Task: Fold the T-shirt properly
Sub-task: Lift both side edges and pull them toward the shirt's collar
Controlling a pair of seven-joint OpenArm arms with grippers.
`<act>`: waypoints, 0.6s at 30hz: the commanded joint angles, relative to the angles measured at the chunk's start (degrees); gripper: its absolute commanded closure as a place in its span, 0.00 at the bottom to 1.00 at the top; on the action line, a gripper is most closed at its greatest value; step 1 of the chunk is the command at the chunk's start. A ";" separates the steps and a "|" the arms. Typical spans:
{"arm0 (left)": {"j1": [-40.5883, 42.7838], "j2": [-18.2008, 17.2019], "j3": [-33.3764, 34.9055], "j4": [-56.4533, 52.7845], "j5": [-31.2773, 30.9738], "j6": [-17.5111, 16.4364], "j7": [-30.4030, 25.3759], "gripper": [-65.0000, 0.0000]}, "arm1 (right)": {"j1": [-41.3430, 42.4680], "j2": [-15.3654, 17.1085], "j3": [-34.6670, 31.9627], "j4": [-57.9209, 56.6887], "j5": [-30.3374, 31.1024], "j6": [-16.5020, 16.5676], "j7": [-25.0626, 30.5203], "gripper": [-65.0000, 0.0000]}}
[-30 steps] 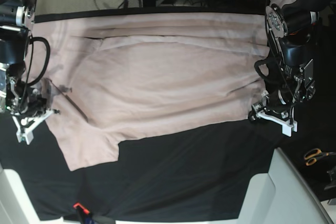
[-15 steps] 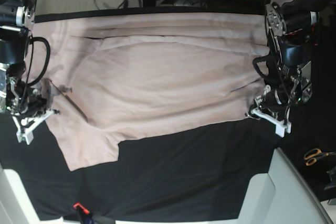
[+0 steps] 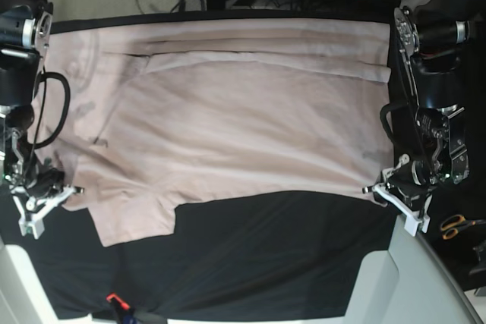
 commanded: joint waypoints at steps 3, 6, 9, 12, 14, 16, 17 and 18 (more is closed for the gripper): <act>-1.15 -1.95 -0.97 1.48 -0.31 0.18 0.83 1.00 | 2.29 0.96 0.11 1.13 0.44 0.28 1.43 1.00; -1.24 -1.95 -1.06 1.57 -0.31 0.18 1.09 1.00 | 2.46 0.96 0.11 1.21 0.44 0.28 3.54 1.00; -1.06 -2.04 -1.06 1.57 -0.31 0.18 1.09 1.00 | 2.02 0.96 0.20 0.77 0.44 0.28 7.49 1.00; -0.89 -2.57 -1.06 1.57 -0.40 0.18 1.09 1.00 | 1.06 0.96 0.64 0.77 0.44 0.28 10.31 1.00; -0.80 -2.66 -1.06 1.57 -0.40 0.18 1.09 1.00 | 0.97 0.96 0.73 0.60 0.44 0.28 11.27 1.00; -0.63 -2.75 -1.06 1.57 -0.40 0.18 1.18 1.00 | 0.44 0.96 0.73 0.60 0.44 0.28 11.36 1.00; -0.10 -2.75 -1.06 1.66 -0.40 0.18 1.18 1.00 | 0.35 0.96 0.73 0.60 0.44 0.28 11.36 1.00; 0.17 -2.75 -1.06 1.83 -0.40 0.18 1.18 1.00 | 0.26 0.96 0.73 0.60 0.44 0.28 11.36 1.00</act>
